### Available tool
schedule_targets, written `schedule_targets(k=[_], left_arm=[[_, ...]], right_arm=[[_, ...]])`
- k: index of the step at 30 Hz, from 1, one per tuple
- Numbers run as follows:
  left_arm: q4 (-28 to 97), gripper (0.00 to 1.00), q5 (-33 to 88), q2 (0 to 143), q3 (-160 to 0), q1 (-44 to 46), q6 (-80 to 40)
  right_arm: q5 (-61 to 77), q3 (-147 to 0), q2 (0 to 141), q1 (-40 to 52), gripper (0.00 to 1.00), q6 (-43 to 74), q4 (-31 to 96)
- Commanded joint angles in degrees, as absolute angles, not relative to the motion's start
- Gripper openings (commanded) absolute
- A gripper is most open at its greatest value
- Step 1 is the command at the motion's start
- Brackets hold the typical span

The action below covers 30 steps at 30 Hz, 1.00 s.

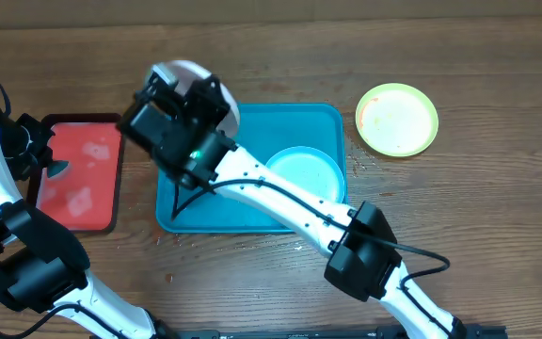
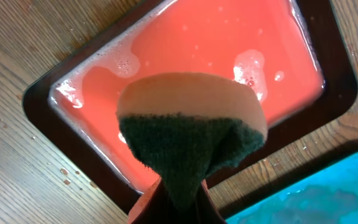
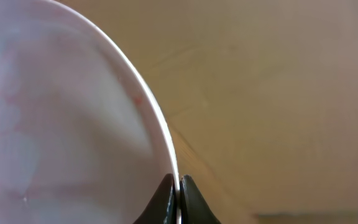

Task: Clean dirty plates on tray and stack at the side
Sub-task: 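Lift the white plate with the right gripper and carry it right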

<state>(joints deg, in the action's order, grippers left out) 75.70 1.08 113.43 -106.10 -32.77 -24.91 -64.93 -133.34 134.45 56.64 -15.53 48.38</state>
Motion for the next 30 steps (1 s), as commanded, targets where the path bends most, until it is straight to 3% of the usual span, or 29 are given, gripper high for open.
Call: schedule_targets(k=[1,3,6,10,17,23,27,30], left_arm=[[76.0,0.04,2.0,113.6,-105.9,-32.9,-23.7],[76.2,0.04,2.0,113.6,-105.9,-32.9,-23.8],[76.2,0.04,2.0,113.6,-105.9,-32.9,-23.8],[76.0,0.04,2.0,113.6,-105.9,-32.9,-23.8],[75.7,0.04,2.0,113.6,-105.9,-32.9,-23.8],[75.6,0.04,2.0,113.6,-105.9,-32.9,-23.8],[75.6,0.04,2.0,113.6,-105.9,-32.8,-23.8],[75.6,0.04,2.0,113.6,-105.9,-32.6,-23.8]], right_arm=[[-62.7,-134.8,127.4,50.4,0.11,-1.5,50.5],[-49.6,-134.8,124.8,45.4,0.12,2.1,56.3],[-29.6,-134.8,122.4,36.7,0.04,7.6,64.0],[-6.2,-134.6,122.3,21.9,0.04,12.2,73.3],[14.2,-128.2,123.7,-0.4,0.04,11.9,79.4],[21.9,-118.6,123.7,-8.4,0.19,8.5,73.9],[26.0,-113.2,123.7,-8.5,0.37,8.5,65.9],[27.7,-110.9,123.7,-6.4,0.44,8.5,58.4]])
